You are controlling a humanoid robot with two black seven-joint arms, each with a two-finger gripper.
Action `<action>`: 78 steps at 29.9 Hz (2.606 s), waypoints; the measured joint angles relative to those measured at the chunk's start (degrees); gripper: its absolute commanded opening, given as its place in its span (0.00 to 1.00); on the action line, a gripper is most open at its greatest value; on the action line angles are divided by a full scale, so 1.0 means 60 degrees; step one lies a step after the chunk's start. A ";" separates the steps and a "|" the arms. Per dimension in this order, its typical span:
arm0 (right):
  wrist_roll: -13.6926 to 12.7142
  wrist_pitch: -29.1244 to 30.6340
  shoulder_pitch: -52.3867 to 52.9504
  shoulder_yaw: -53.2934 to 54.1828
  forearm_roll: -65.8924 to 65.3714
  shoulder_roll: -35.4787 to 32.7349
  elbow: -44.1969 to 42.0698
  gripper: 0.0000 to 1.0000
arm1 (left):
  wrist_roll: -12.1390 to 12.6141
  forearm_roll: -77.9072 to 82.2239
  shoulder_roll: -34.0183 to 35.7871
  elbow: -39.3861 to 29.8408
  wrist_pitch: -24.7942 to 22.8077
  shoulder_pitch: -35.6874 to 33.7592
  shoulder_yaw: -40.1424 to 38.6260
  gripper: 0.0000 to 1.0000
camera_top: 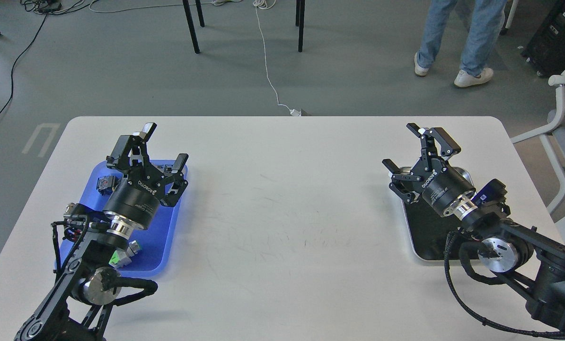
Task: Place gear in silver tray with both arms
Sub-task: 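Move the left gripper over the blue tray toward a black gear, then lower the left gripper and grasp the small black gear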
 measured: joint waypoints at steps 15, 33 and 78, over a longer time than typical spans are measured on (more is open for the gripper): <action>0.0000 0.0015 0.0127 0.0010 -0.0037 -0.0123 -0.0156 0.99 | -0.0165 -0.0926 0.0720 0.0153 0.0135 -0.0045 -0.0028 0.99; 0.0000 0.0773 0.0011 -0.0145 0.0104 -0.0251 -0.0568 0.99 | -0.0927 -0.1381 0.2073 0.0256 -0.0403 0.0084 0.0121 0.98; 0.0000 0.0845 0.0189 0.0086 0.0063 -0.0217 -0.0493 0.99 | -0.2297 1.2581 0.7079 0.2735 0.1737 -0.4158 0.7757 0.80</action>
